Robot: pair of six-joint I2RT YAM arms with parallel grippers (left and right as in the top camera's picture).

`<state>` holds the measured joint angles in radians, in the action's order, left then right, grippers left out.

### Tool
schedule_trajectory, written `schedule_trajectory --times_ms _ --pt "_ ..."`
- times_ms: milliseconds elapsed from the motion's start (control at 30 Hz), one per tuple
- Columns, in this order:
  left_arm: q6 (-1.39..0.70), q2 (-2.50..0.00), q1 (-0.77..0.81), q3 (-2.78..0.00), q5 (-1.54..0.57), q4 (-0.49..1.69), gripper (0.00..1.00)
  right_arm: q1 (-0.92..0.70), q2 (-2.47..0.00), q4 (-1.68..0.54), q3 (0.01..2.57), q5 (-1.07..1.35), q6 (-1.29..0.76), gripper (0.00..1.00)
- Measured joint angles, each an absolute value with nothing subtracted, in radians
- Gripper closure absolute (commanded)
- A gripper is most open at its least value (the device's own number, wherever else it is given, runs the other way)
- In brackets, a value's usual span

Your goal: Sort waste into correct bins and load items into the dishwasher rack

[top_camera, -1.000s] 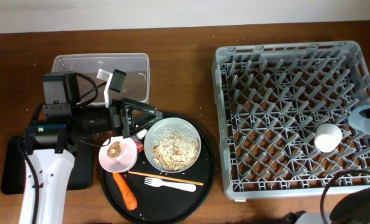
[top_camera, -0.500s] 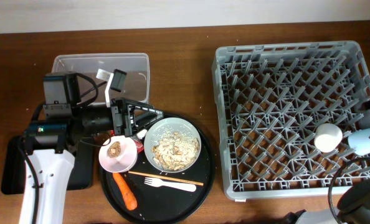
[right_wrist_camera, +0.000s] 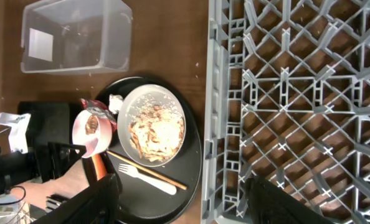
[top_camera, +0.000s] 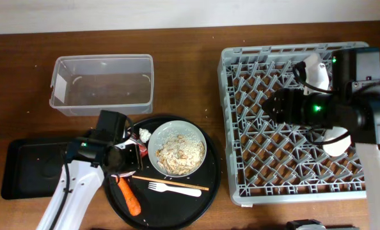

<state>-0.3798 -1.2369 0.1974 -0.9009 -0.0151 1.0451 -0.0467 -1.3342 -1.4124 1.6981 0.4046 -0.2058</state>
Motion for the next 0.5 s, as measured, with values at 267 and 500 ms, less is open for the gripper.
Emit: schedule_trajectory --times_ms 267,500 --pt "-0.267 -1.269 0.201 -0.709 -0.038 0.717 0.61 -0.047 -1.335 -1.411 1.698 0.389 -0.206 0.30" --pt "-0.194 -1.352 0.229 -0.720 -0.070 0.690 0.99 -0.047 -1.335 -1.411 1.698 0.389 -0.205 0.30"
